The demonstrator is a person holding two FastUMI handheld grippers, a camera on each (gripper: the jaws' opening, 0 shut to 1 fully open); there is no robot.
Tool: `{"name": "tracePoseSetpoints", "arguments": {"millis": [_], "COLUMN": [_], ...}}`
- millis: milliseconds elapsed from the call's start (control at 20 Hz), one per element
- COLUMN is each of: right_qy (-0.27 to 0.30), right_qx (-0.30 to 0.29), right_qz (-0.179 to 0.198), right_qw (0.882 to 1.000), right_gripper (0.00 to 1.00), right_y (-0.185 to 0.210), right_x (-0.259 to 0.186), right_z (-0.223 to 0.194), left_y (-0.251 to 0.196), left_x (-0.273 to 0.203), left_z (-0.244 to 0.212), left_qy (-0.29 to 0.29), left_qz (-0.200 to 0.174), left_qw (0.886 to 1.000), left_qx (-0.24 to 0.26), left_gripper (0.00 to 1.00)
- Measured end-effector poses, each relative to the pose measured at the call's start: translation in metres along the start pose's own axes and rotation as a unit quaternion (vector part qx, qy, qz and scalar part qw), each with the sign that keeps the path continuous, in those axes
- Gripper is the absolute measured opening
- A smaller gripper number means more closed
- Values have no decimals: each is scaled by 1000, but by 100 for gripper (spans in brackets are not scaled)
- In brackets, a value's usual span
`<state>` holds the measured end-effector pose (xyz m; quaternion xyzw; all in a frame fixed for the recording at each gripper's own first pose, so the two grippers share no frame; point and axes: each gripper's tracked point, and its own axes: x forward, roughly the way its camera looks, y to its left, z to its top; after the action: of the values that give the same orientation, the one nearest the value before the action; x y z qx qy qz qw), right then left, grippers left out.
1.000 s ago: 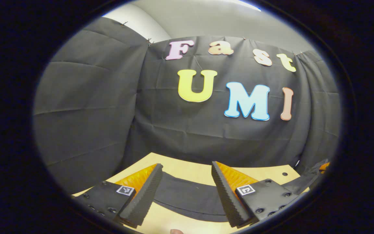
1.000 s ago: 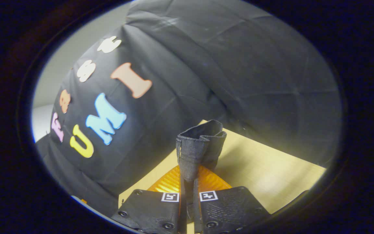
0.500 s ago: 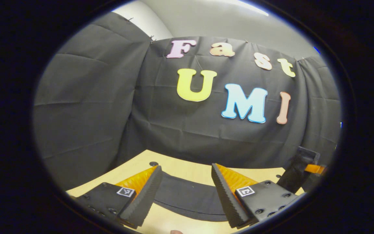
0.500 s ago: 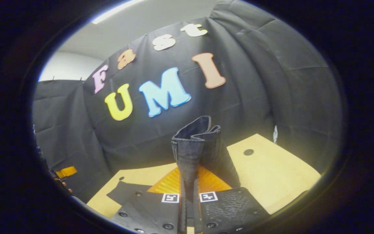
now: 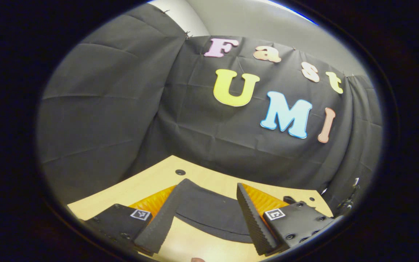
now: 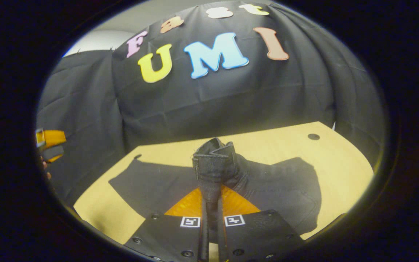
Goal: Grasp the waist and the cuffs of the jeans and fold them to make the two legs overlap; first hold the waist and fold one-third of the jeans toward the cuffs, then hold the cuffs and fold the remaining one-third in the same direction to finish folding.
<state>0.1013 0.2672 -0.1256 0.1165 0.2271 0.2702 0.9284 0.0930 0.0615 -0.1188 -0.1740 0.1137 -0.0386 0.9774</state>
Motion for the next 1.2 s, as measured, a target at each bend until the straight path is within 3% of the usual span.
{"name": "tracePoseSetpoints", "arguments": {"millis": [200, 300, 450, 550, 600, 650, 700, 950, 1000, 1050, 1200], "right_qy": [7, 9, -14, -25, -31, -36, -41, -81, -91, -101, -117], "right_qx": [-23, -18, -25, -28, -28, -26, -22, -2, 5, 12, 22], "right_qz": [10, 33, 35, 26, 22, 15, 5, -59, -74, -90, -123], "right_qw": [1000, 999, 999, 999, 999, 999, 999, 995, 993, 991, 985], "right_gripper": [18, 27, 100, 94, 84, 93, 93, 93, 93, 93, 93], "right_y": [6, 12, 12, 4, -1, -6, -13, -43, -49, -56, -69], "right_x": [6, 0, -12, -26, -34, -41, -49, -93, -101, -110, -133], "right_z": [-14, -14, -1, 11, 17, 24, 32, 65, 74, 80, 97], "left_y": [9, 15, 26, 40, 47, 57, 66, 122, 131, 142, 174], "left_x": [-5, -4, 7, 19, 26, 35, 41, 92, 103, 110, 134], "left_z": [-15, -22, -38, -54, -64, -77, -90, -136, -144, -153, -181], "left_qy": [16, 26, 58, 84, 100, 119, 139, 195, 204, 214, 241], "left_qz": [10, 19, 34, 46, 48, 54, 58, 81, 82, 88, 113], "left_qw": [1000, 999, 997, 994, 990, 985, 978, 933, 923, 912, 881], "left_qx": [-1, 0, -27, -61, -85, -113, -146, -292, -315, -338, -392], "left_gripper": [97, 100, 97, 98, 98, 97, 98, 98, 93, 98, 98]}}
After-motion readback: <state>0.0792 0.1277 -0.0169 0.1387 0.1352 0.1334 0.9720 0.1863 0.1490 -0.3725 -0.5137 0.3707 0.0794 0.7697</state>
